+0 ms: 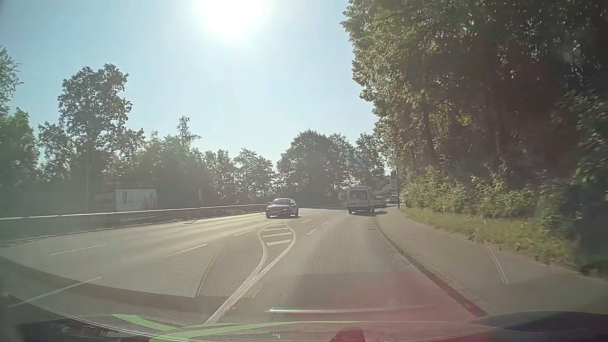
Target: Follow the waypoints while adhering to traffic rules and regulations
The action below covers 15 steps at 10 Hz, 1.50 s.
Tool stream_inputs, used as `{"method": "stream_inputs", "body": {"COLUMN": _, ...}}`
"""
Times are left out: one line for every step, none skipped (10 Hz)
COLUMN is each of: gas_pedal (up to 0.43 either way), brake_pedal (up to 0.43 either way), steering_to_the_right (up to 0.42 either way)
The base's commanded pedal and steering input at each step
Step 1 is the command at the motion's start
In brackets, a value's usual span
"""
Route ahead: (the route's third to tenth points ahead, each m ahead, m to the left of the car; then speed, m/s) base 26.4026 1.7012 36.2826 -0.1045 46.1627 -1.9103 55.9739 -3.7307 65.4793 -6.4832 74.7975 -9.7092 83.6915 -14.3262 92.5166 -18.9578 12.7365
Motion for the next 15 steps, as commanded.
{"method": "stream_inputs", "body": {"gas_pedal": 0.13, "brake_pedal": 0.0, "steering_to_the_right": 0.022}}
{"method": "stream_inputs", "body": {"gas_pedal": 0.13, "brake_pedal": 0.0, "steering_to_the_right": 0.022}}
{"method": "stream_inputs", "body": {"gas_pedal": 0.13, "brake_pedal": 0.0, "steering_to_the_right": 0.022}}
{"method": "stream_inputs", "body": {"gas_pedal": 0.13, "brake_pedal": 0.0, "steering_to_the_right": 0.022}}
{"method": "stream_inputs", "body": {"gas_pedal": 0.13, "brake_pedal": 0.0, "steering_to_the_right": 0.022}}
{"method": "stream_inputs", "body": {"gas_pedal": 0.13, "brake_pedal": 0.0, "steering_to_the_right": 0.023}}
{"method": "stream_inputs", "body": {"gas_pedal": 0.13, "brake_pedal": 0.0, "steering_to_the_right": 0.024}}
{"method": "stream_inputs", "body": {"gas_pedal": 0.13, "brake_pedal": 0.0, "steering_to_the_right": 0.025}}
{"method": "stream_inputs", "body": {"gas_pedal": 0.13, "brake_pedal": 0.0, "steering_to_the_right": 0.024}}
{"method": "stream_inputs", "body": {"gas_pedal": 0.13, "brake_pedal": 0.0, "steering_to_the_right": 0.025}}
{"method": "stream_inputs", "body": {"gas_pedal": 0.13, "brake_pedal": 0.0, "steering_to_the_right": 0.024}}
{"method": "stream_inputs", "body": {"gas_pedal": 0.13, "brake_pedal": 0.0, "steering_to_the_right": 0.025}}
{"method": "stream_inputs", "body": {"gas_pedal": 0.13, "brake_pedal": 0.0, "steering_to_the_right": 0.028}}
{"method": "stream_inputs", "body": {"gas_pedal": 0.13, "brake_pedal": 0.0, "steering_to_the_right": 0.03}}
{"method": "stream_inputs", "body": {"gas_pedal": 0.13, "brake_pedal": 0.0, "steering_to_the_right": 0.03}}
